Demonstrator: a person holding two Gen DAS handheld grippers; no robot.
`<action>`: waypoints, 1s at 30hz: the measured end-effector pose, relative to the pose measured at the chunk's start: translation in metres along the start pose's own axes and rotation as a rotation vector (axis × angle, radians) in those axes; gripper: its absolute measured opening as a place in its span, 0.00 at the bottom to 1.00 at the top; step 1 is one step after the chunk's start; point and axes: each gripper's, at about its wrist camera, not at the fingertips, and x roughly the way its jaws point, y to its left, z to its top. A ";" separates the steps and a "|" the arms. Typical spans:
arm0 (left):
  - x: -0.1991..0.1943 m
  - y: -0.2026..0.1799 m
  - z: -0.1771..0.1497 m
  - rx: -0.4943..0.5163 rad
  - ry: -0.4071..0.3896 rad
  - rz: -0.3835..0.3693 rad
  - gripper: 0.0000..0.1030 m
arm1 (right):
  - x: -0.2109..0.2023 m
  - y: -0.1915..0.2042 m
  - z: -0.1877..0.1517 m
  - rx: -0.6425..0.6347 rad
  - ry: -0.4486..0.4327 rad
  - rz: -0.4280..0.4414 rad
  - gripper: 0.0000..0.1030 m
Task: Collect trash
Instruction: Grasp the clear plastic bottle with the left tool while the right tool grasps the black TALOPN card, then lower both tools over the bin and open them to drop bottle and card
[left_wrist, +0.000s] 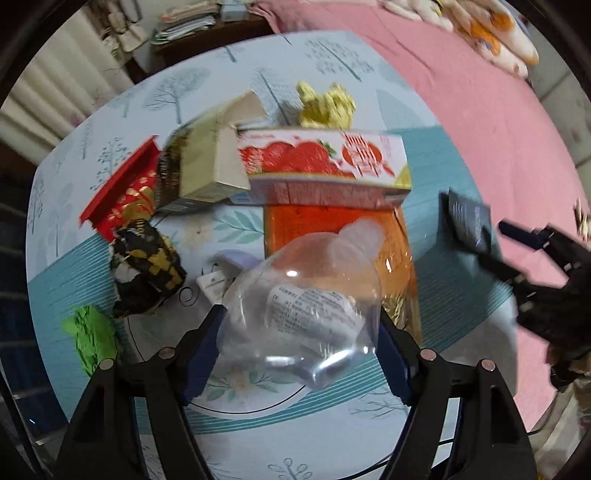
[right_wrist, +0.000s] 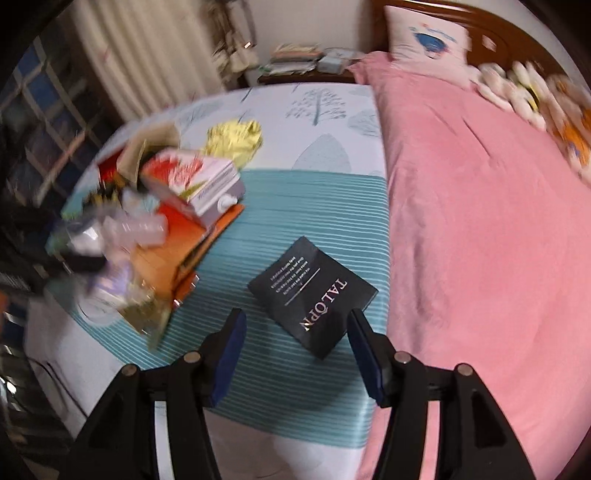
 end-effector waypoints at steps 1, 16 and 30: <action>-0.003 0.002 0.000 -0.020 -0.008 -0.009 0.69 | 0.006 0.003 0.000 -0.024 0.012 -0.007 0.55; -0.040 0.020 -0.030 -0.173 -0.120 -0.046 0.53 | 0.027 0.029 0.016 -0.228 -0.034 -0.119 0.12; -0.103 0.022 -0.078 -0.206 -0.245 -0.071 0.52 | -0.053 0.053 0.010 0.072 -0.101 0.255 0.01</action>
